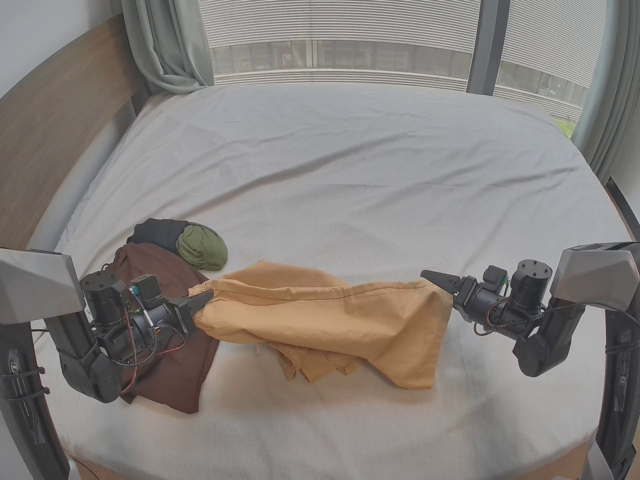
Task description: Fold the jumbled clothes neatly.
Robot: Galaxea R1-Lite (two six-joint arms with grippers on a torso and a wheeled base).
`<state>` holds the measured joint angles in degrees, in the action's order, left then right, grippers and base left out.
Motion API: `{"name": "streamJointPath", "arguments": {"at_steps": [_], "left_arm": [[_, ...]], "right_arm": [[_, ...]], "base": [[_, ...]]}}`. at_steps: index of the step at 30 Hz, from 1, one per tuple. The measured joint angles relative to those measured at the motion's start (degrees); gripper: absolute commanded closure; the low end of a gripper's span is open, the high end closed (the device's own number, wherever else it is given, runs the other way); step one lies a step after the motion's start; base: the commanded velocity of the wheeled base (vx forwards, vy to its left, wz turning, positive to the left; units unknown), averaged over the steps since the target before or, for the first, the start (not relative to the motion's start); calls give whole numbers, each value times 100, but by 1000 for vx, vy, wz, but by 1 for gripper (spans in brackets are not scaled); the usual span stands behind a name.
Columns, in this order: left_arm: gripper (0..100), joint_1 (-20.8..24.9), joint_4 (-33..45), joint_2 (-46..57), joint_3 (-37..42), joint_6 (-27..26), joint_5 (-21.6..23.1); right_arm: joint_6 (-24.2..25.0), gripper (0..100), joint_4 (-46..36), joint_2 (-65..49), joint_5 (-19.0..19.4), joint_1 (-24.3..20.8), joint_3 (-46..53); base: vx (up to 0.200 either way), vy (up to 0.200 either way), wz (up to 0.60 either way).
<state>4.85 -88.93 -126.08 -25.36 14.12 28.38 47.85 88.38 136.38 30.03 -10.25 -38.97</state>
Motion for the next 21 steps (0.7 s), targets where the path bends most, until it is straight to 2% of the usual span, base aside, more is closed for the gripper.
{"name": "streamJointPath", "arguments": {"at_steps": [8,9,21], "left_arm": [[100,-1,0,-11,4,0,0],[100,0,0,-13,4,0,0],[100,0,2,-50,-22,2,0]], "right_arm": [[29,0,11,73,0,0,-134],[32,100,11,73,0,0,-132],[18,100,9,-16,44,-29,34]], "base": [[0,0,0],[0,0,0],[0,0,0]]}}
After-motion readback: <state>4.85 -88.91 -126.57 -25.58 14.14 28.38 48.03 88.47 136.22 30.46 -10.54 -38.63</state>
